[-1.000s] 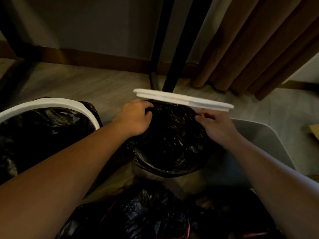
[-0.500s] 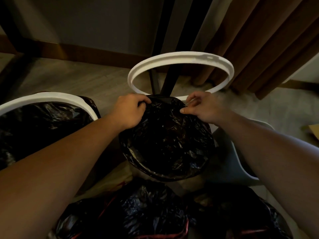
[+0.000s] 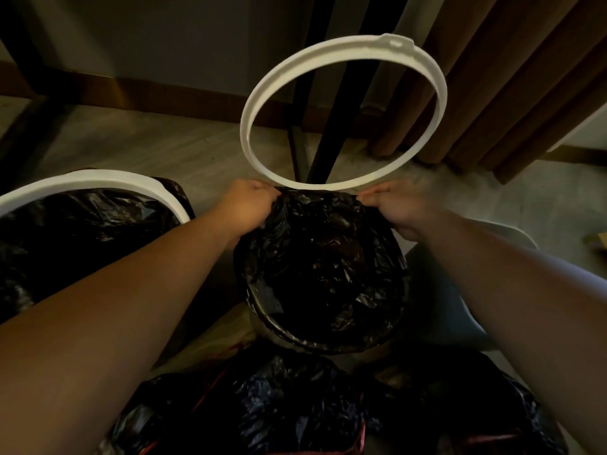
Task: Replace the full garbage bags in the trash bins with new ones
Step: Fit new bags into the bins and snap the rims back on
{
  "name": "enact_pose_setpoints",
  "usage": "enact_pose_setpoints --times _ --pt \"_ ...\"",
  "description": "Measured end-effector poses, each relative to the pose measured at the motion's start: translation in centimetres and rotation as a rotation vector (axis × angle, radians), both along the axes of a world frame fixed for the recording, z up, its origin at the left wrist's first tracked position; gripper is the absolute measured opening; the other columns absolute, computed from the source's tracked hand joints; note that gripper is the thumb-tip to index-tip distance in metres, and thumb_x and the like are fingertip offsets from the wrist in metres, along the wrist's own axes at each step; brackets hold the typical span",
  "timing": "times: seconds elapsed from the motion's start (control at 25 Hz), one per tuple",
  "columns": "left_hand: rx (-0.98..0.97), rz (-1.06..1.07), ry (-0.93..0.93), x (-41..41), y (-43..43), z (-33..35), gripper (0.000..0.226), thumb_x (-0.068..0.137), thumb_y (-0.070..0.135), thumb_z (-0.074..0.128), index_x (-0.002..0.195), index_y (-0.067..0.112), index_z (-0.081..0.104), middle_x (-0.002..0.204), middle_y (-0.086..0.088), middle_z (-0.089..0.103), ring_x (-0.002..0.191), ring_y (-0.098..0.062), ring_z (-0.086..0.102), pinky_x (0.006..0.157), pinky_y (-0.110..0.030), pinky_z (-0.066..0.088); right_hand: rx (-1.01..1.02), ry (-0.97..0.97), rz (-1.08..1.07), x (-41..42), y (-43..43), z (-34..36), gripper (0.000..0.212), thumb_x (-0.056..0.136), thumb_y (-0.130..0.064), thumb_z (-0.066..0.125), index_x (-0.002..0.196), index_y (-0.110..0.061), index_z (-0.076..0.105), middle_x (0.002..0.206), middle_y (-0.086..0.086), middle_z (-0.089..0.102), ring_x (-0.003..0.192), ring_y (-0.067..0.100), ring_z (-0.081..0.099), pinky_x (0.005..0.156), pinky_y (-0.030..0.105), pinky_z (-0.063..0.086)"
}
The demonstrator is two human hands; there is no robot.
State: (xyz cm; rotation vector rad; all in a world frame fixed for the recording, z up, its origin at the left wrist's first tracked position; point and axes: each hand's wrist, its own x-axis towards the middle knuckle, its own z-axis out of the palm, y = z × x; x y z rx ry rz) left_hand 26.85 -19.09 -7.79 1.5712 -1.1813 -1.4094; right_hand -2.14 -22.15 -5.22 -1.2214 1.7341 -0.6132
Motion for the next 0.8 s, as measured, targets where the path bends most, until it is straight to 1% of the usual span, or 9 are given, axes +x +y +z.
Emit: enact_pose_setpoints --times 0.08,0.16,0.28,0.4,0.48,0.56,0.68,0.76,0.8 --pt "0.115 0.02 0.078 -0.3 -0.1 -0.1 0.023 0.094 0.016 0.057 0.087 0.012 0.078 0.074 -0.007 0.079 0.06 -0.019 0.076 0.048 -0.025 0.055 0.078 -0.05 -0.05 0.7 -0.4 -0.4 0.011 0.091 -0.01 0.075 0.091 -0.016 0.084 0.095 0.005 0.081 0.095 0.021 0.078 0.079 0.035 0.064" --pt "0.157 0.031 0.059 -0.6 -0.3 -0.5 0.026 0.095 0.013 0.05 0.089 0.01 0.075 0.064 -0.003 0.076 0.051 -0.015 0.072 0.039 -0.022 0.05 0.165 -0.116 -0.074 1.4 -0.5 -0.7 0.016 0.091 -0.01 0.073 0.104 -0.011 0.082 0.102 0.011 0.081 0.097 0.028 0.078 0.085 0.044 0.064" --pt "0.137 0.054 0.058 -1.1 -0.3 -1.0 0.028 0.102 0.015 0.045 0.092 0.016 0.071 0.065 0.003 0.076 0.054 -0.01 0.072 0.041 -0.02 0.05 0.216 -0.175 -0.083 1.8 -0.5 -1.0 0.023 0.092 -0.006 0.068 0.114 -0.007 0.078 0.108 0.017 0.079 0.101 0.033 0.077 0.09 0.05 0.062" --pt "0.19 0.034 0.081 -1.4 -0.4 -1.1 0.029 0.103 0.015 0.043 0.105 0.012 0.072 0.086 -0.006 0.079 0.076 -0.021 0.076 0.057 -0.026 0.057 0.227 -0.222 -0.12 1.9 -0.5 -1.1 0.021 0.095 -0.001 0.062 0.105 -0.007 0.08 0.104 0.018 0.079 0.09 0.032 0.079 0.075 0.046 0.066" --pt "0.262 0.037 0.055 -1.3 -0.6 -1.1 0.03 0.102 0.014 0.043 0.11 0.006 0.071 0.093 -0.013 0.077 0.082 -0.027 0.074 0.062 -0.031 0.057 0.199 -0.233 -0.114 2.0 -0.5 -0.9 0.021 0.097 -0.005 0.062 0.096 -0.009 0.082 0.099 0.015 0.08 0.083 0.028 0.079 0.068 0.041 0.065" --pt "0.307 0.013 0.06 -1.3 -0.3 -0.9 0.033 0.104 0.016 0.041 0.111 0.004 0.071 0.095 -0.017 0.077 0.084 -0.031 0.074 0.064 -0.034 0.059 0.155 -0.152 -0.102 2.2 -0.5 -0.9 0.017 0.099 -0.013 0.063 0.099 -0.011 0.08 0.099 0.014 0.08 0.088 0.029 0.078 0.077 0.044 0.066" --pt "0.3 -0.015 0.111 -1.4 0.0 -0.8 0.035 0.107 0.026 0.044 0.11 0.009 0.075 0.098 -0.014 0.08 0.09 -0.031 0.077 0.076 -0.04 0.064 0.128 -0.082 -0.062 2.3 -0.3 -1.1 0.018 0.102 -0.018 0.06 0.105 -0.011 0.076 0.1 0.012 0.08 0.1 0.03 0.074 0.087 0.046 0.063" --pt "0.227 -0.013 0.174 -1.3 0.5 -1.3 0.033 0.109 0.033 0.047 0.104 0.017 0.076 0.089 -0.005 0.081 0.078 -0.02 0.079 0.061 -0.031 0.063 0.159 -0.096 -0.041 1.6 0.5 -1.4 0.02 0.106 -0.021 0.056 0.114 -0.012 0.072 0.115 0.014 0.076 0.107 0.028 0.072 0.092 0.043 0.061" --pt "0.183 -0.012 0.171 -1.2 0.7 -1.5 0.033 0.11 0.035 0.048 0.102 0.02 0.076 0.089 -0.003 0.081 0.077 -0.018 0.079 0.06 -0.029 0.063 0.141 -0.071 -0.033 1.1 1.1 -1.5 0.019 0.107 -0.024 0.054 0.112 -0.016 0.07 0.119 0.011 0.074 0.107 0.024 0.07 0.088 0.038 0.059"
